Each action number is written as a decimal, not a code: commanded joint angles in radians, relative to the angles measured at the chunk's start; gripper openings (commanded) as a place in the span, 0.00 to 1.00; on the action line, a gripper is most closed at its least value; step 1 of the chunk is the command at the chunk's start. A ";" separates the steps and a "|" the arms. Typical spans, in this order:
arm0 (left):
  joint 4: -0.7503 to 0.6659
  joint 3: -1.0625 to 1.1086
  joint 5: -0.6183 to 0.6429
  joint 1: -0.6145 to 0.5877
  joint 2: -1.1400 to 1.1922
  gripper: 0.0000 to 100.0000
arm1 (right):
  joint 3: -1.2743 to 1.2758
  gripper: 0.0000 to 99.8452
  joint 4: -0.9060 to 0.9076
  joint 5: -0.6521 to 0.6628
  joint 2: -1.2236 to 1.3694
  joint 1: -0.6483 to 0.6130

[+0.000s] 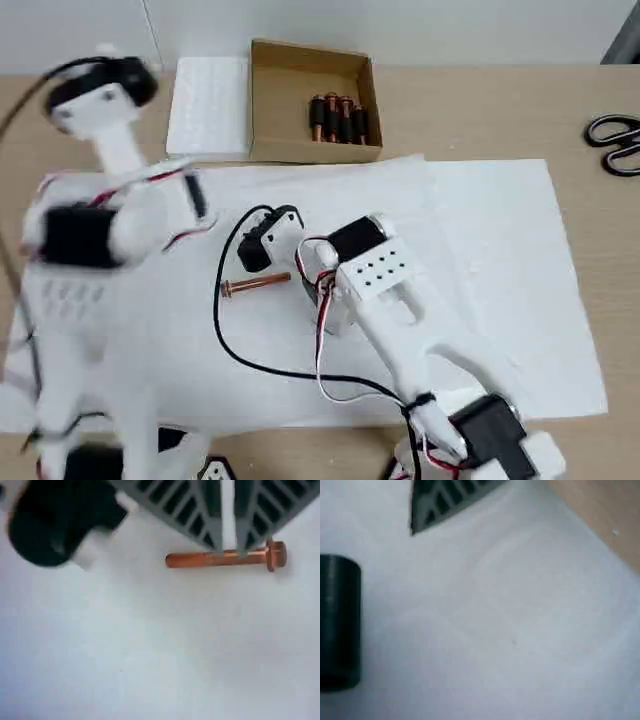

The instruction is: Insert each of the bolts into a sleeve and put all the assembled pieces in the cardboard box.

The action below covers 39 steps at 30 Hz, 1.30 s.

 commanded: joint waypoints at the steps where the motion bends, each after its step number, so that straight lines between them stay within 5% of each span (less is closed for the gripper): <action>1: 0.015 0.050 -0.008 -0.005 -0.163 0.01 | -0.002 0.22 -0.061 0.008 0.030 0.001; 12: 0.012 0.269 -0.011 -0.012 -0.333 0.01 | -0.003 0.22 -0.160 0.040 0.165 -0.004; 39: 0.015 0.275 -0.008 -0.012 -0.351 0.01 | 0.120 0.18 -0.311 0.087 0.239 0.001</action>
